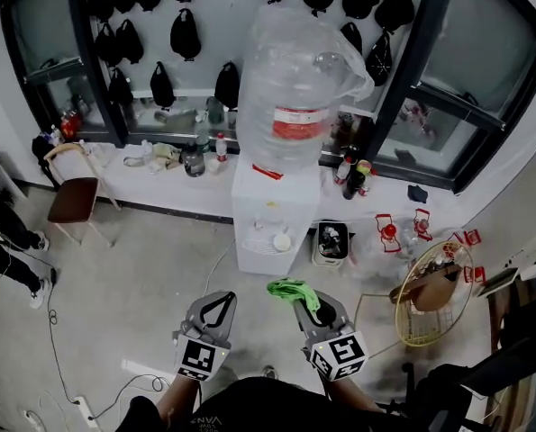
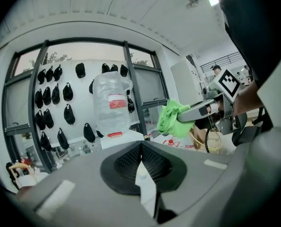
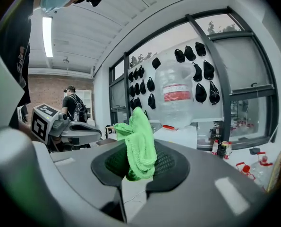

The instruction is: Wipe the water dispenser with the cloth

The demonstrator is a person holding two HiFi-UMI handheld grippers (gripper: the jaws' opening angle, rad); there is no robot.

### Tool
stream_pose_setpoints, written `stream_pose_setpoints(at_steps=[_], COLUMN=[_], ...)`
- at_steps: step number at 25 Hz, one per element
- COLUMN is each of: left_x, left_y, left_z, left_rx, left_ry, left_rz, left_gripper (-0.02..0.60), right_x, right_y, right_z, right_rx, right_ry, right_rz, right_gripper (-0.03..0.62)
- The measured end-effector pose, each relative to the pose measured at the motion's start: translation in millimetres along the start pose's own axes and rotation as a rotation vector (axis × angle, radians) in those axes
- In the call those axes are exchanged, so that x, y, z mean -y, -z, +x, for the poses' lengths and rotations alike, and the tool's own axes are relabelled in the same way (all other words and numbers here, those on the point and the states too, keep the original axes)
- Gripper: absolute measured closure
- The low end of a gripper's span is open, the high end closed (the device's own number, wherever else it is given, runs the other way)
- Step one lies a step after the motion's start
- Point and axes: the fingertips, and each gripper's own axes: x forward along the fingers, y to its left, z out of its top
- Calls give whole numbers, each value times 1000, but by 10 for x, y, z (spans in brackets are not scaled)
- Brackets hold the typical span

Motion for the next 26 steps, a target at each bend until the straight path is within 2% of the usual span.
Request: stream_pose_setpoints(at_steps=[7,14,26], left_x=[87,264,316], left_y=[-136,-205,-284], left_z=[-66,-88,-147], left_rx=[15,9,-2], left_ry=[-49,-50,-47], left_rz=[5,30,48], left_gripper=[580,580,580], right_x=[21,74,27], right_y=[15,5,-47], right_z=[-156,-289,-311], right_rx=[-5,0,-10], right_ry=[-42,-64,-98], right_rz=[-9,-7,-4], right_gripper=[503,503,505])
